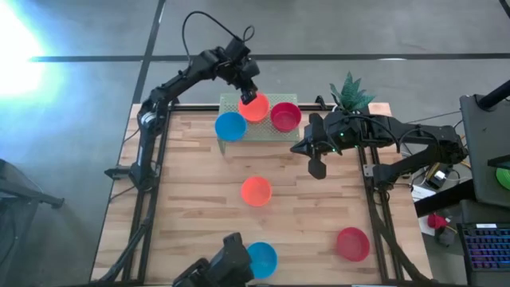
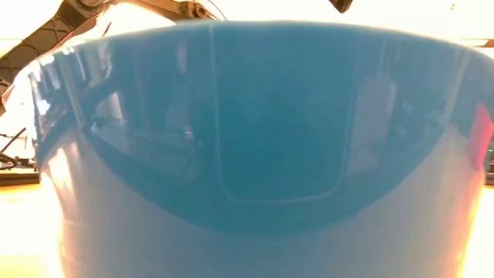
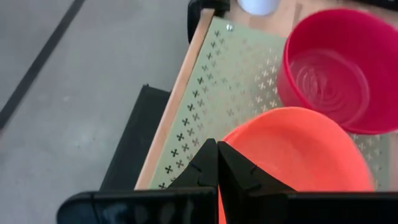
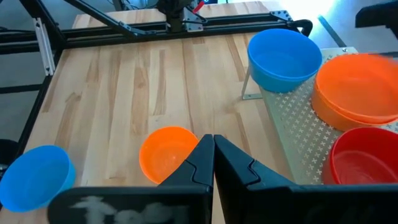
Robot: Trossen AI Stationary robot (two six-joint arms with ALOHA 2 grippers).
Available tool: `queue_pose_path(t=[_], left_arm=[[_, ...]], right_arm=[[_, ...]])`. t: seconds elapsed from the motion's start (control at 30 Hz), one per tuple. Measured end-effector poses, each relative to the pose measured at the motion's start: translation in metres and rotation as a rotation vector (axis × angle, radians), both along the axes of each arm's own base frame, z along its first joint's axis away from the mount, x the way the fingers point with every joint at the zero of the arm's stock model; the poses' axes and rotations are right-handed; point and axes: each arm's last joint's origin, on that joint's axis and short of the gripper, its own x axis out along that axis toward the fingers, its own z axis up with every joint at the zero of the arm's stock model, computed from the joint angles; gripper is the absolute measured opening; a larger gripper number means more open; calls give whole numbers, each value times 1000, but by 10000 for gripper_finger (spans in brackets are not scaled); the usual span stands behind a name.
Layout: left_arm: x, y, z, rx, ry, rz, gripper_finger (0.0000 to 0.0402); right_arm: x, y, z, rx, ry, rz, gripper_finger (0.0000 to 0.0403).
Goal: Pick & Place Mini bowls
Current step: Stack the bottom orange bowl on the orange bowl on the shelf, then stack the red bowl on the red bowls on the shelf
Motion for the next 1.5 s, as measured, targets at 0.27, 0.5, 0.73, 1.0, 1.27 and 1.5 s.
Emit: queue_pose_path(t=[0.27,0.5,0.73,1.0,1.27,1.5], left_arm=[[1,0,-2,1,-4,0,0],[-11,-30,43,80,-86,-43,0],[-26,-102,94,167,-160,-206,0],[-46,-184,132,305,-184,-297,0],[-65,-235,143,322,-221,-385,0],[-80,-256,129,325,-191,-431,0]], right_arm=[[0,0,0,9,-1,-6,8],[-4,0,0,41,18,-28,8],[-8,2,-13,98,106,-64,8],[-19,18,-31,184,290,-98,8],[-34,55,-46,304,442,-174,8],[-46,86,-68,417,518,-316,8]])
